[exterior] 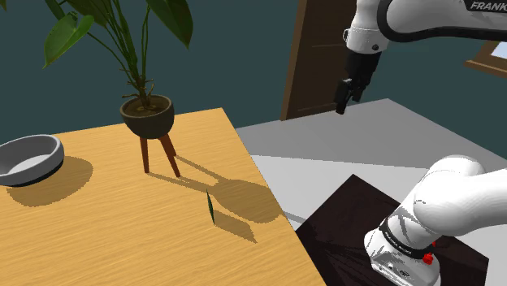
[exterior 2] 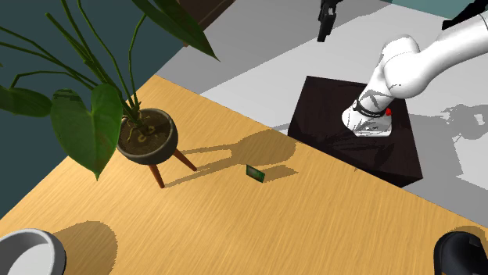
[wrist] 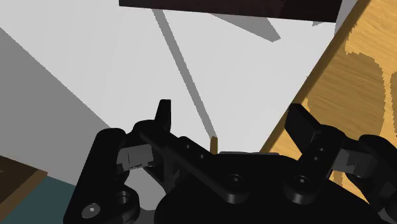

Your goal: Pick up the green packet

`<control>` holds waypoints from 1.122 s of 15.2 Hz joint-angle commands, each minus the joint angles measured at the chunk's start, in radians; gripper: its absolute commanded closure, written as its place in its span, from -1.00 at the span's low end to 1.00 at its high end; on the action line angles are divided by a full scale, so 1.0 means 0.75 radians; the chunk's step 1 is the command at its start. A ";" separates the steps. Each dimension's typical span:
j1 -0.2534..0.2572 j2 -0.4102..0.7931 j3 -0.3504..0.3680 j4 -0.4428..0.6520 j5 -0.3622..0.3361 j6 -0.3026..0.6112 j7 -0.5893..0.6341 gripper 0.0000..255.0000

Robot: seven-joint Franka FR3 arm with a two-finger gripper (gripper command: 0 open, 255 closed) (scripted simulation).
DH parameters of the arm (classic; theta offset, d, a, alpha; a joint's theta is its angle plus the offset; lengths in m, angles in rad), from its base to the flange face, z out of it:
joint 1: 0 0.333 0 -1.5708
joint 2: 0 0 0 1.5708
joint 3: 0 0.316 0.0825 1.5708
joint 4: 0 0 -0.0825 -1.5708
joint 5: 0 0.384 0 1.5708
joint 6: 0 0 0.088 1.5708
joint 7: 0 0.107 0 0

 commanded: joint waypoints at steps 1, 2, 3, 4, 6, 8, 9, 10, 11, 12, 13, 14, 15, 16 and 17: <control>0.000 0.000 0.000 0.000 0.000 0.000 0.000 -1.00; 0.007 0.011 0.027 -0.010 0.021 0.018 0.039 -1.00; 0.015 0.023 0.054 -0.018 0.043 0.037 0.077 -1.00; 0.022 0.038 0.082 -0.025 0.063 0.057 0.115 -1.00; 0.035 0.073 0.136 -0.033 0.103 0.098 0.192 -1.00; 0.047 0.116 0.192 -0.034 0.140 0.140 0.267 -1.00; 0.053 0.140 0.219 -0.031 0.156 0.162 0.305 -1.00; 0.058 0.166 0.247 -0.027 0.172 0.185 0.342 -1.00; 0.062 0.194 0.274 -0.021 0.187 0.207 0.380 -1.00; 0.066 0.223 0.302 -0.014 0.200 0.230 0.417 -1.00; 0.069 0.255 0.330 -0.004 0.212 0.253 0.455 -1.00; 0.072 0.288 0.357 0.007 0.222 0.276 0.492 -1.00; 0.074 0.322 0.384 0.020 0.230 0.298 0.530 -1.00; 0.075 0.359 0.411 0.035 0.236 0.321 0.569 -1.00; 0.076 0.397 0.438 0.051 0.240 0.343 0.607 -1.00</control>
